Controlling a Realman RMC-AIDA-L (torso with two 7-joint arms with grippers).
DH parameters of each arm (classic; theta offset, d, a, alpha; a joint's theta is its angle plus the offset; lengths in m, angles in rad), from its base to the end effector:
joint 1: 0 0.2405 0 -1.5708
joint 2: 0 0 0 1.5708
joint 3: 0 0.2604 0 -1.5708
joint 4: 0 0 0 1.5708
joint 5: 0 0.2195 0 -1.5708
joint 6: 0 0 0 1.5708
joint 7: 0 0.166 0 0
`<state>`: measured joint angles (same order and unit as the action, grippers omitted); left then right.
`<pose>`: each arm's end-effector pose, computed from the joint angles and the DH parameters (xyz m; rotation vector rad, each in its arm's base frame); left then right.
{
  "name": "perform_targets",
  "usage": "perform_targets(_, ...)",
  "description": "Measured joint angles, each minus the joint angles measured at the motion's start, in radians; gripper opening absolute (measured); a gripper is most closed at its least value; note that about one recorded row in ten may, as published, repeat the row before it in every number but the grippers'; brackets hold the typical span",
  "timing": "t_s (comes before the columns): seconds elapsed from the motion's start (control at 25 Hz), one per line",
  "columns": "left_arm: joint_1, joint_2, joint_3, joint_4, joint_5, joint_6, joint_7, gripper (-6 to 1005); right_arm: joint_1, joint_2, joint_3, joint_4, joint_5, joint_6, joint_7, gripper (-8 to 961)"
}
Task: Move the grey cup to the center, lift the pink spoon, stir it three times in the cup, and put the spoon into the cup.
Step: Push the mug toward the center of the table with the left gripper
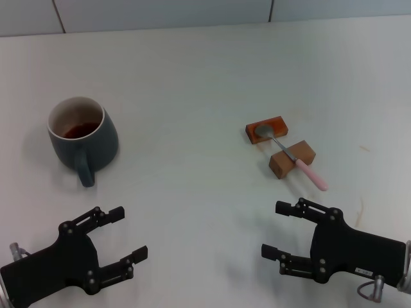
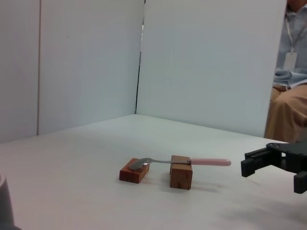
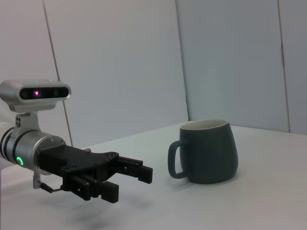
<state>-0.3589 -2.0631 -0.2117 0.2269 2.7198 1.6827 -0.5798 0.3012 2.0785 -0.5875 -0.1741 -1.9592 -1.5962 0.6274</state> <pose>-0.3361 0.2194 -0.0660 -2.5905 -0.4195 -0.8218 0.3204 0.2191 -0.0868 -2.6014 0.4407 0.8791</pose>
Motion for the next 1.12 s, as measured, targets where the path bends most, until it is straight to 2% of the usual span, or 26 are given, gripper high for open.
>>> perform_targets(1.12, 0.004, -0.002, -0.018, -0.005, -0.005, 0.003, -0.002, 701, -0.001, 0.0, 0.008, 0.004, 0.006, -0.001, 0.001, 803)
